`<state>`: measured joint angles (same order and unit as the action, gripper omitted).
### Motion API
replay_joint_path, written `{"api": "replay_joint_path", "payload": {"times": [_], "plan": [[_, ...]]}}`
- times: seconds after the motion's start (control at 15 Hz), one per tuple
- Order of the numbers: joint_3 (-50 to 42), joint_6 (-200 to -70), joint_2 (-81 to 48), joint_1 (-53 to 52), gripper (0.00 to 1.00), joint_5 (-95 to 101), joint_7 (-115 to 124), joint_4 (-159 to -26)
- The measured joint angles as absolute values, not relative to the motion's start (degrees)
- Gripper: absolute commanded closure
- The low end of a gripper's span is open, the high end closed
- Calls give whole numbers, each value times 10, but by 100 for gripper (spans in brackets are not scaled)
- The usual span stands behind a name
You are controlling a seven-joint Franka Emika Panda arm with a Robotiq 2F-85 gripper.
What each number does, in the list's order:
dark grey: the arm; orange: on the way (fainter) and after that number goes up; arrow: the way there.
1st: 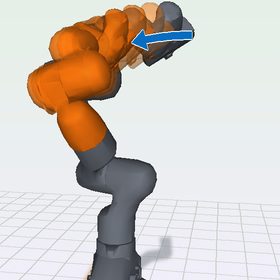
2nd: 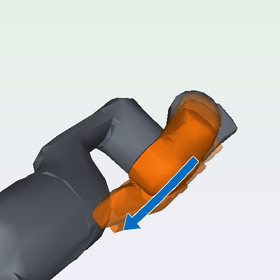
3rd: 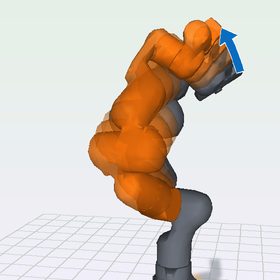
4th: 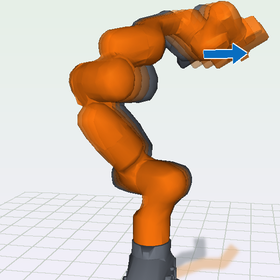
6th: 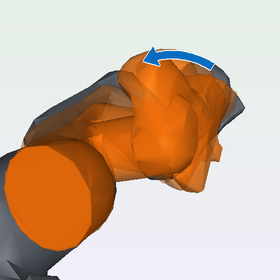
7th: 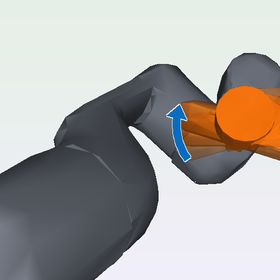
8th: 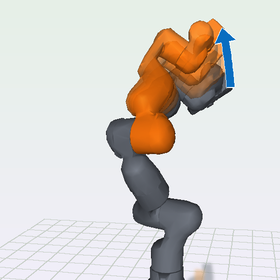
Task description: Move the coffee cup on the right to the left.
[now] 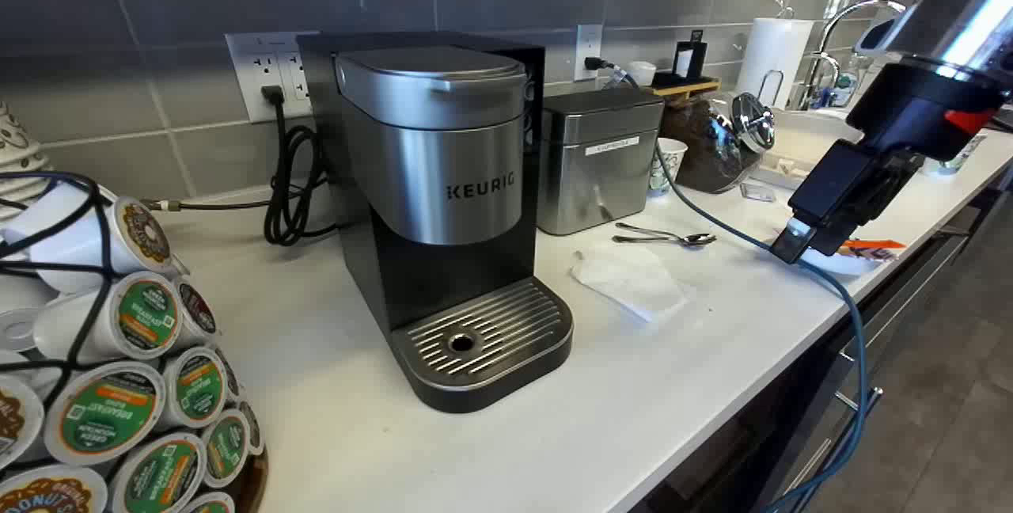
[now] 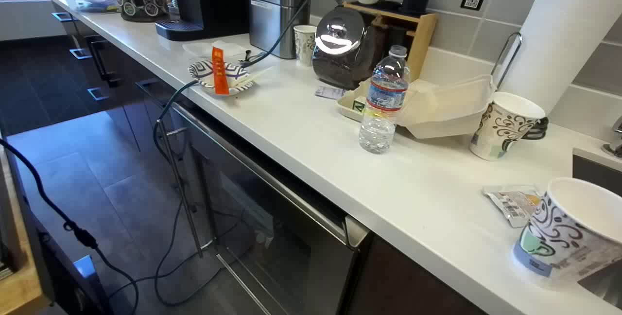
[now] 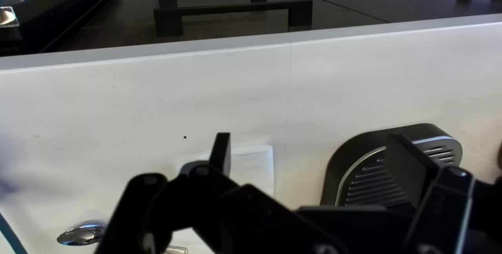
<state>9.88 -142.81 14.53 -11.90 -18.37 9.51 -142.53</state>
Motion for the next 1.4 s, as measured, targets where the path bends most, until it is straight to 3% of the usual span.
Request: {"api": "replay_joint_path", "payload": {"times": [0.6,1.4], "plan": [[99,-1464,146,-101,0,-159,131,-1424],[53,-1506,247,154,0,85,287,-1384]]}}
